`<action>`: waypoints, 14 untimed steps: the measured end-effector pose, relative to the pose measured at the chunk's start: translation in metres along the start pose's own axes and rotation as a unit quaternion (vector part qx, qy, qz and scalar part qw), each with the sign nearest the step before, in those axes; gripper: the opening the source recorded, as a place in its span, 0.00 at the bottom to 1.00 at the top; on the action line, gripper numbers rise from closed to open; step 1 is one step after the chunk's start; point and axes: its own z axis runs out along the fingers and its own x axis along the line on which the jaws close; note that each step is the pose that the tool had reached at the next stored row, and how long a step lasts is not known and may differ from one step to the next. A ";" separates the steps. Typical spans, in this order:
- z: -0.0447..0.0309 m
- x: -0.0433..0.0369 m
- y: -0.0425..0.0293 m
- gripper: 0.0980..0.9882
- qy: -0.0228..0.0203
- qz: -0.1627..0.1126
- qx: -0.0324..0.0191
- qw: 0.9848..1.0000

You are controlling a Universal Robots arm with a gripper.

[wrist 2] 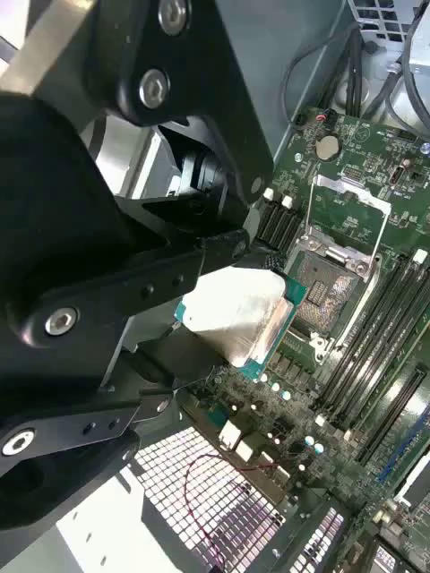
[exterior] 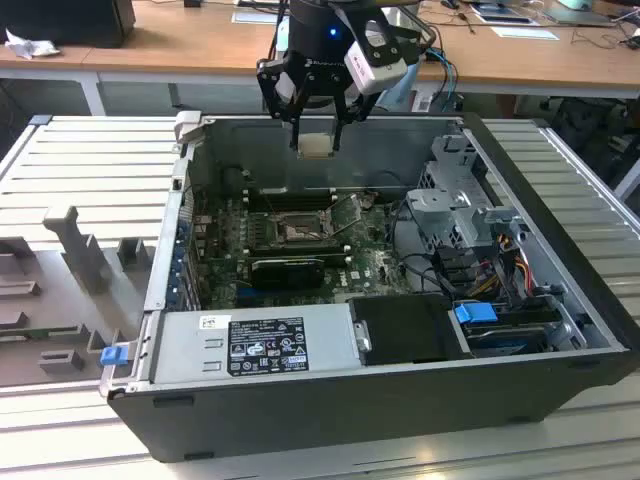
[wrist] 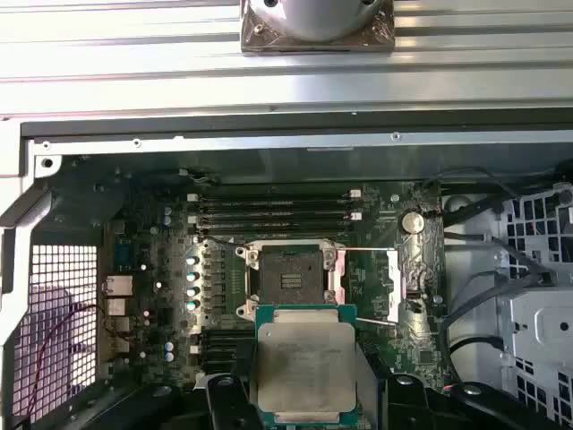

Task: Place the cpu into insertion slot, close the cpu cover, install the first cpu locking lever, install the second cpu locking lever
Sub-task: 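Place the cpu into insertion slot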

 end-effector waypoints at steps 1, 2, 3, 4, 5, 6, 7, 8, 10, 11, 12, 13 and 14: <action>0.0000 0.0000 0.0000 0.48 -0.001 0.007 0.000 1.000; 0.0000 0.0000 0.0000 0.48 -0.001 0.013 0.000 1.000; 0.0000 0.0000 0.0000 0.48 -0.002 0.020 0.000 1.000; 0.0000 0.0000 0.0000 0.48 -0.002 0.023 0.000 1.000; 0.0000 0.0000 0.0000 0.48 -0.002 0.026 -0.001 1.000; 0.0000 0.0000 0.0000 0.48 -0.003 0.029 -0.001 1.000; 0.0000 0.0000 0.0000 0.48 -0.003 0.031 -0.001 1.000; 0.0000 0.0000 0.0000 0.48 -0.003 0.032 -0.001 0.999; 0.0000 0.0000 0.0000 0.48 -0.003 0.038 -0.001 0.999; 0.0000 0.0000 0.0000 0.48 -0.004 0.044 -0.001 0.999; 0.0000 0.0000 0.0000 0.48 -0.004 0.047 -0.001 0.999; 0.0000 0.0000 0.0000 0.48 -0.004 0.050 -0.001 0.999; 0.0000 0.0000 0.0000 0.48 -0.005 0.053 -0.001 0.999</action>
